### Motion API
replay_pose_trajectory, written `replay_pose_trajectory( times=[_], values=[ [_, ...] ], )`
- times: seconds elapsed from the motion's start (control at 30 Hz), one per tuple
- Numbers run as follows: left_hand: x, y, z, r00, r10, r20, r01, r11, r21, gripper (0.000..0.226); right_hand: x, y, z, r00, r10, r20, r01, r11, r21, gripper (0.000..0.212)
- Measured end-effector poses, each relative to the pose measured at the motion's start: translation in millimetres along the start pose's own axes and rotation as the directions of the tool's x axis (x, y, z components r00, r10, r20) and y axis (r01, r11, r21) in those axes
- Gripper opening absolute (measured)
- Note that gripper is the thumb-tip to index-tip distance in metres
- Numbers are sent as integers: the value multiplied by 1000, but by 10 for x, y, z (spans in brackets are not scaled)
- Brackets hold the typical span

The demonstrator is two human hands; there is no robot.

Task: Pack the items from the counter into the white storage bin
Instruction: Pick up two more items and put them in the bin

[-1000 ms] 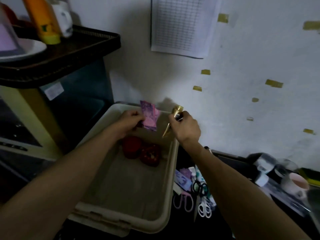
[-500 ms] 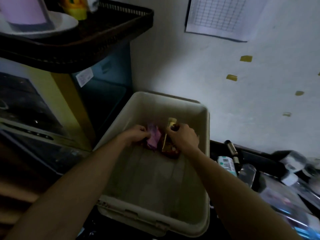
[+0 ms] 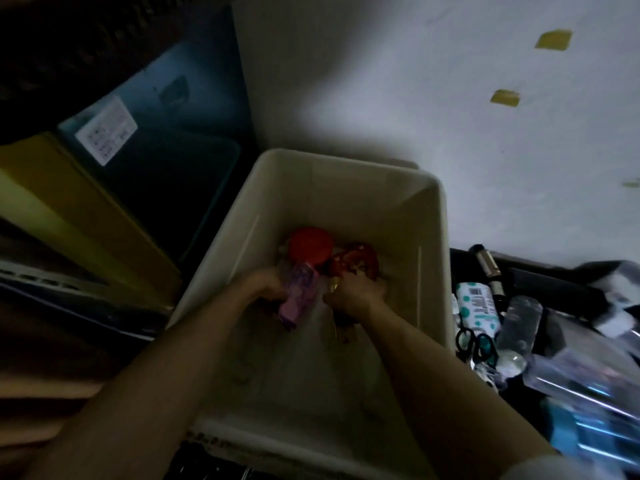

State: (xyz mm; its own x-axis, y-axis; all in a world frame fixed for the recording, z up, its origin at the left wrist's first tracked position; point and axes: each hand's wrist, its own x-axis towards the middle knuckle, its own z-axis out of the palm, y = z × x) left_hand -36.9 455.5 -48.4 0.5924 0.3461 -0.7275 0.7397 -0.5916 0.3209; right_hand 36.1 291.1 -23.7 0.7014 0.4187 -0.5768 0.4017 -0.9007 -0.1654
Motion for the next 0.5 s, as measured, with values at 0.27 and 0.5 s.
replay_pose_trajectory(
  times=[0.27,0.5],
  values=[
    [176,-61,210,997,-45,62,28,967,254,40,252,-38,264,997,6,74,-6,1000,-7,35],
    [235,-64,349,999,39,-5,-31,865,501,42,422,-90,438,999,3,50,-6,999,48,36]
  ],
)
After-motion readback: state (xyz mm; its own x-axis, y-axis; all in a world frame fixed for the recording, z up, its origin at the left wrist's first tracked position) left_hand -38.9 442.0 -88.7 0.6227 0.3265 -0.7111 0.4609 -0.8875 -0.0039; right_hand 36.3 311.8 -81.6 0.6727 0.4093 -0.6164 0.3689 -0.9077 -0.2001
